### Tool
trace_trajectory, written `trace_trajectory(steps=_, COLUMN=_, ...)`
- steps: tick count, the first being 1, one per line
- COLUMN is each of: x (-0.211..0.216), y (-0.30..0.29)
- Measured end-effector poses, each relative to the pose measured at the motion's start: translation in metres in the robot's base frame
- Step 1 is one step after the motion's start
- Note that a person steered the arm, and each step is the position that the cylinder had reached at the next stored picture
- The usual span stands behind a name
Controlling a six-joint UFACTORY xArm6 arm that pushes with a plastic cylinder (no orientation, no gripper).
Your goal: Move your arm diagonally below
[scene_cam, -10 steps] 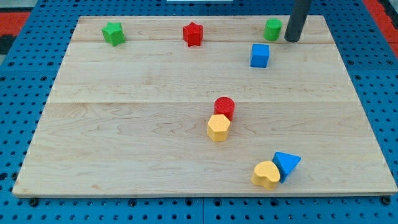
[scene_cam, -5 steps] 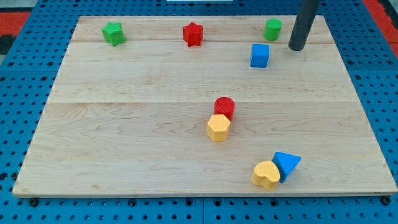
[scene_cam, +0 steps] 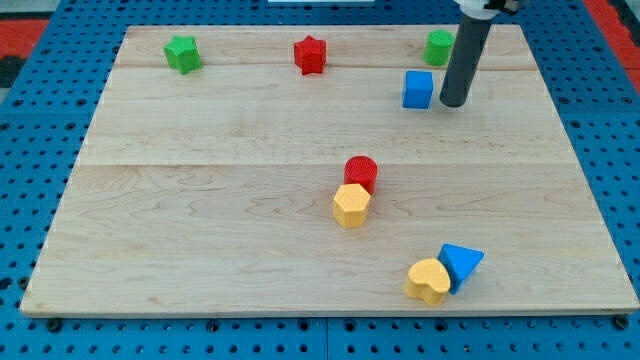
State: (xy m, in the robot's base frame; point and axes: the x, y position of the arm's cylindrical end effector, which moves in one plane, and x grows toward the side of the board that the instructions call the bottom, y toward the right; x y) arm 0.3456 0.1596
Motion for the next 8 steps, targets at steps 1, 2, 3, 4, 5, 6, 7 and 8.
trace_trajectory(steps=1, x=0.000, y=0.000)
trace_trajectory(steps=2, x=0.001, y=0.023)
trace_trajectory(steps=3, x=0.002, y=0.028)
trace_trajectory(steps=4, x=0.004, y=0.041)
trace_trajectory(steps=5, x=0.004, y=0.041)
trace_trajectory(steps=6, x=0.033, y=0.041)
trace_trajectory(steps=7, x=0.109, y=0.030)
trace_trajectory(steps=8, x=0.082, y=0.053)
